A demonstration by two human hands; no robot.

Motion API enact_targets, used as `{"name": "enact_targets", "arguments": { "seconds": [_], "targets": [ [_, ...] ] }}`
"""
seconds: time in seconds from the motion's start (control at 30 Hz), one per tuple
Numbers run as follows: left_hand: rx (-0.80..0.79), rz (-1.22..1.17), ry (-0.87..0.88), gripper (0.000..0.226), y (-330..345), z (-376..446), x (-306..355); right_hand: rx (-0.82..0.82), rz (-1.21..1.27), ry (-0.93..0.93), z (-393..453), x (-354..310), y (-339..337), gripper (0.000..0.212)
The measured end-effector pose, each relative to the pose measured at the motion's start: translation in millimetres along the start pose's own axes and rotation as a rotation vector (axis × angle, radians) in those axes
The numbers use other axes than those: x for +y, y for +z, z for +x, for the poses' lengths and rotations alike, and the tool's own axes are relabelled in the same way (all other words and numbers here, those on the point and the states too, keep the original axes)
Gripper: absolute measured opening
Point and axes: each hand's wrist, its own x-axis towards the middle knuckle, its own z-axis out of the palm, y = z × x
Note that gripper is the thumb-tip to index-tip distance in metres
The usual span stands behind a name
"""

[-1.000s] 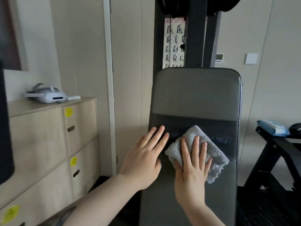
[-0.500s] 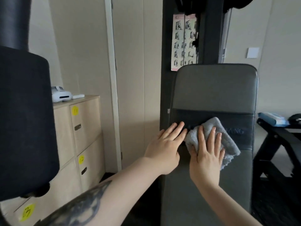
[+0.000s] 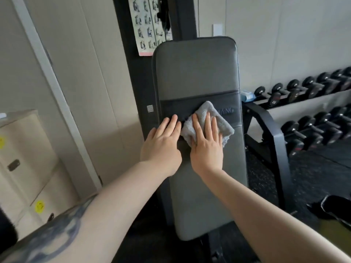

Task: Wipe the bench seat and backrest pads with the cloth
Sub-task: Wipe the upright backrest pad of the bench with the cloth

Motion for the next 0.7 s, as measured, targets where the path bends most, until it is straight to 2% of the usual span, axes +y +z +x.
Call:
{"name": "enact_targets", "arguments": {
  "seconds": [0.27, 0.5, 0.7],
  "targets": [
    [-0.08, -0.108, -0.133, 0.075, -7.6, 8.5, 20.2, -0.227, -0.084, 0.002, 3.8, -5.5, -38.9, 0.074],
    [-0.216, -0.066, -0.086, 0.076, -27.4, 6.0, 10.0, -0.41, -0.005, 0.051, 14.4, -18.0, -68.1, 0.073],
    [-0.354, -0.082, -0.06, 0.076, -51.2, -2.9, 4.3, -0.491, -0.009, 0.107, 9.3, -20.3, -85.7, 0.068]
  ]
}}
